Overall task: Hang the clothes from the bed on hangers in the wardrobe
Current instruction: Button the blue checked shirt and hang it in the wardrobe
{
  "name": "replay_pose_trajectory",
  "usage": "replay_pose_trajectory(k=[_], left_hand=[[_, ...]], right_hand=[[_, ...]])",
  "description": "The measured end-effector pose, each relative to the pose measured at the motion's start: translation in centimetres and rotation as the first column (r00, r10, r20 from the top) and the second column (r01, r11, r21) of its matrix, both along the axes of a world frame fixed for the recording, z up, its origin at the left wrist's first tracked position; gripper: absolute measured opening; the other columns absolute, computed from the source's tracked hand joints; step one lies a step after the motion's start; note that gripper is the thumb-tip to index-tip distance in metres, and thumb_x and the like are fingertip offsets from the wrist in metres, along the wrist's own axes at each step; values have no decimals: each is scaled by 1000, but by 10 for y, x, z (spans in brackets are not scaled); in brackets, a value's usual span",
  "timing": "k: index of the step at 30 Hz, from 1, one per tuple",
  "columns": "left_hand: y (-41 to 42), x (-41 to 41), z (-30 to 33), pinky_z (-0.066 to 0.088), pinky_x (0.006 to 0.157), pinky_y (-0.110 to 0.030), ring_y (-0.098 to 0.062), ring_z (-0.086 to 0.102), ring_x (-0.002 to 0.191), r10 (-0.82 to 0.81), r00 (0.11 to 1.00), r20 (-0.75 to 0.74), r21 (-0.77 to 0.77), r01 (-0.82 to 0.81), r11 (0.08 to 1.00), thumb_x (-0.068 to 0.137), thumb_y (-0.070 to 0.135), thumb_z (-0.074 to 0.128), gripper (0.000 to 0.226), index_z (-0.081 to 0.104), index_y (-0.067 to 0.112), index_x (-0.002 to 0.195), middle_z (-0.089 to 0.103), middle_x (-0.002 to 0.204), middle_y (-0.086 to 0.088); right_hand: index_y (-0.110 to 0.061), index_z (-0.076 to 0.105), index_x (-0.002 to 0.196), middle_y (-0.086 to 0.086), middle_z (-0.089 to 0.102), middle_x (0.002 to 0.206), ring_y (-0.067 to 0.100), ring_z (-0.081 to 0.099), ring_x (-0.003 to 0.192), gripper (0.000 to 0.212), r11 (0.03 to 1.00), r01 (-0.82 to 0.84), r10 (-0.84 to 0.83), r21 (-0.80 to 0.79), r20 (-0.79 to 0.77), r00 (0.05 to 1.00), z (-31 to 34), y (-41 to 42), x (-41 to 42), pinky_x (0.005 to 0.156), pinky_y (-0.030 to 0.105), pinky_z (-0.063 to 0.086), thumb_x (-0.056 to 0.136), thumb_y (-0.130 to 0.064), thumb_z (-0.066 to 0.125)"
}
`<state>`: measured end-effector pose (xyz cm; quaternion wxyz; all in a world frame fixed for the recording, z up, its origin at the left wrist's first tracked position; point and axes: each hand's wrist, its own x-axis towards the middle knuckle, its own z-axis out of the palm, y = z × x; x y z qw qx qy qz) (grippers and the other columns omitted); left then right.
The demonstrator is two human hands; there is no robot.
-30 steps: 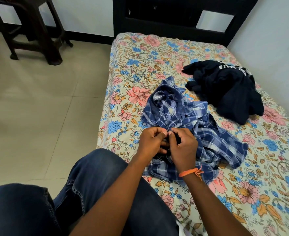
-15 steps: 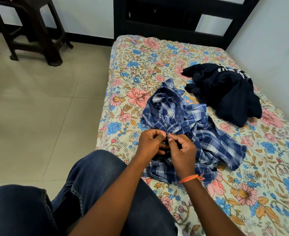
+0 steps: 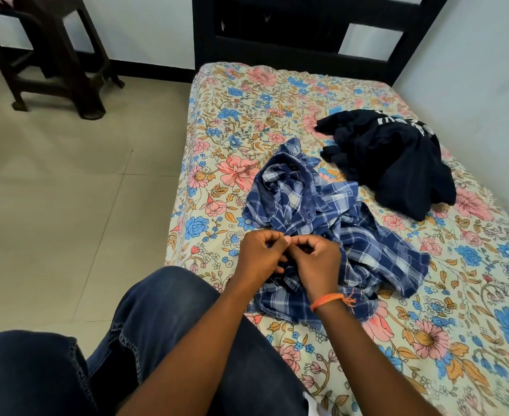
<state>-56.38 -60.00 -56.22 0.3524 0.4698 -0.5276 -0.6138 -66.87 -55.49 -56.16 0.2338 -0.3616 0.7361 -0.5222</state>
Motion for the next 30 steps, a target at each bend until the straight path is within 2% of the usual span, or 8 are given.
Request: replay_pose_trajectory(k=[7, 13, 16, 20, 22, 27, 28, 30], left_hand=[[-1, -2, -5, 51, 47, -22, -7, 64, 51, 42, 993, 107, -75, -34, 997, 98, 11, 56, 19, 71, 4, 88, 69, 71, -7], [2, -5, -7, 49, 43, -22, -18, 61, 48, 118, 970, 211, -186, -79, 979, 96, 16, 58, 18, 64, 9, 80, 67, 71, -7], [2, -7, -7, 52, 45, -28, -17, 59, 47, 84, 968, 238, -191, -38, 981, 97, 18, 57, 19, 62, 8, 81, 66, 70, -9], [2, -11, -8, 46, 42, -19, -3, 59, 48, 49, 983, 174, -95, -32, 995, 99, 19, 54, 21, 59, 7, 82, 64, 71, -7], [2, -11, -10, 45, 44, -18, -2, 61, 52, 52, 983, 174, -95, -36, 995, 99, 18, 55, 19, 60, 10, 82, 63, 71, -2], [-2, -12, -13, 38, 55, -12, 0, 51, 59, 26, 930, 367, -309, 96, 946, 93, 17, 64, 13, 61, 17, 80, 57, 70, 11], [-2, -13, -13, 39, 55, -13, -1, 52, 59, -1, 926, 377, -343, 141, 929, 92, 17, 65, 12, 62, 15, 80, 59, 70, 9], [-1, -15, -13, 47, 56, -25, -6, 57, 59, -67, 919, 388, -400, 234, 886, 90, 16, 67, 7, 66, 10, 86, 66, 74, 2]], right_hand=[[-12, 72, 76, -3, 64, 82, 1, 58, 74, 11, 998, -31, 44, 45, -322, 946, 2, -3, 5, 68, 9, 41, 86, -9, 69], [-10, 67, 77, -1, 61, 84, 5, 57, 76, 12, 996, -50, 76, 78, -370, 926, 1, -4, 6, 69, 15, 44, 88, -7, 64], [-11, 68, 79, 1, 64, 86, 4, 59, 78, 12, 1000, -17, 19, 11, -247, 969, -4, -1, 7, 70, 14, 44, 88, -5, 62], [-10, 71, 84, 7, 73, 87, 23, 70, 84, 8, 999, 51, -47, -10, 244, 969, -5, 0, 4, 78, 41, 59, 90, -10, 67], [-11, 73, 84, 6, 74, 86, 25, 71, 85, 6, 1000, -4, 2, 7, 305, 952, -2, 1, -2, 80, 44, 60, 88, -11, 69], [-17, 67, 87, 0, 65, 93, 18, 63, 87, 15, 993, 27, -66, -114, -349, 935, 14, -11, -14, 79, 37, 55, 85, -2, 64], [-15, 66, 94, 1, 62, 99, 20, 60, 92, 11, 987, -14, -59, -162, -438, 897, 17, -19, -17, 82, 41, 53, 85, -9, 66], [-16, 61, 116, 3, 55, 118, 25, 54, 110, 42, 988, -139, 79, -63, -573, 816, 25, -41, -22, 94, 44, 49, 83, -38, 71]])
